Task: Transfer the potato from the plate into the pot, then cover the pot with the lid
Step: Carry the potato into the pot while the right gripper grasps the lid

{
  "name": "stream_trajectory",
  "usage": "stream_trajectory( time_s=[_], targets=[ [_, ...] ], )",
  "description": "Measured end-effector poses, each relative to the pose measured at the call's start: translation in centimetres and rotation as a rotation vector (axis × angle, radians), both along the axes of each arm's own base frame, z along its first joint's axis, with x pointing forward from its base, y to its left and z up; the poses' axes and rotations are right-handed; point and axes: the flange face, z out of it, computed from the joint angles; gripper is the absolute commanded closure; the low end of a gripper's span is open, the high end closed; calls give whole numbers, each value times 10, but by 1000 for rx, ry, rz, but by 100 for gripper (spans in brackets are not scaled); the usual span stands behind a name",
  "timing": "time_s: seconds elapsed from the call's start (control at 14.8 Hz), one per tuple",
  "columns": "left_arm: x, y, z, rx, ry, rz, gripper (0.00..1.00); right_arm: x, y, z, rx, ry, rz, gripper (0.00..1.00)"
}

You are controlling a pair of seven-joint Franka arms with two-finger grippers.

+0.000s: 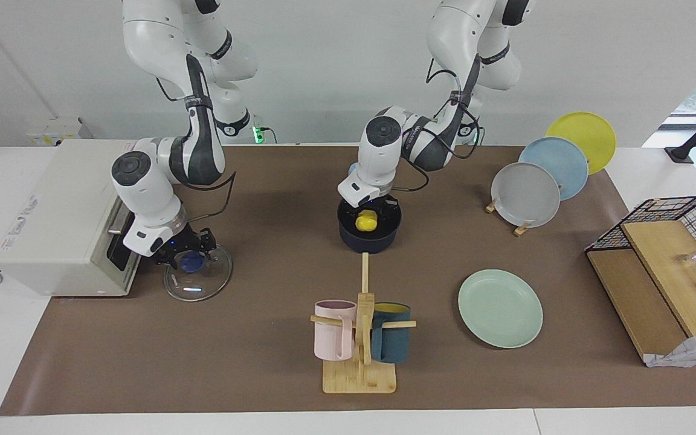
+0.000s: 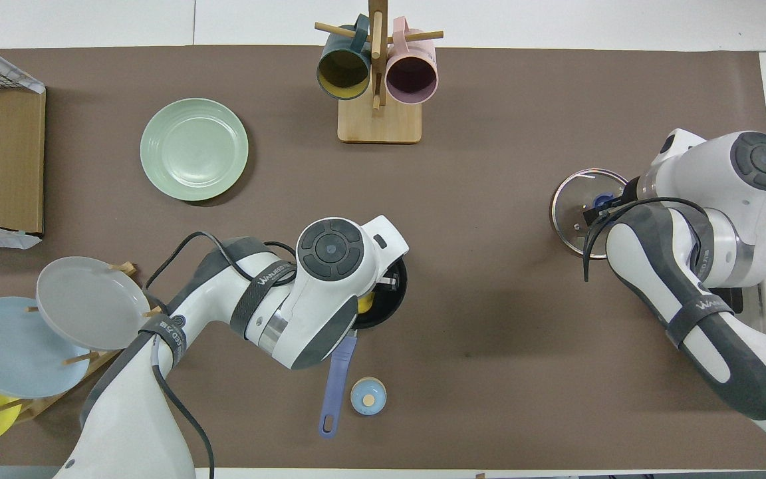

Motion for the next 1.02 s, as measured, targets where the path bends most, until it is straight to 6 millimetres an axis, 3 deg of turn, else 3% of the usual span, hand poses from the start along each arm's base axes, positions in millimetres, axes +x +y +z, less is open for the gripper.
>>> stream_trajectory(
  time_s=[0.14, 0.2, 0.27, 0.34, 0.54, 0.61, 0.75, 0.88, 1.02],
  targets=[
    [-3, 2, -7, 2, 0, 7, 100, 0, 0, 0, 0, 0, 0, 54],
    [-4, 2, -10, -3, -6, 11, 100, 0, 0, 1, 1, -1, 0, 68],
    [-6, 3, -9, -8, -14, 17, 100, 0, 1, 1, 1, -1, 1, 88],
    [-7, 2, -9, -9, -17, 20, 100, 1, 2, 1, 1, 2, 3, 100],
    [-11, -2, -9, -11, -20, 19, 97, 3, 8, 8, 2, 26, 14, 100],
    [-13, -3, -9, -11, -21, 22, 60, 5, 10, 13, 3, 36, 17, 100],
    [-13, -3, -9, -11, -21, 22, 0, 8, 17, 24, 7, 66, 23, 100],
    [-13, -3, -10, -10, -20, 22, 0, 13, 29, 48, 11, 107, 4, 100],
    [-9, 1, -5, -13, -27, 27, 0, 18, 52, 90, 14, 132, -25, 100]
  ],
)
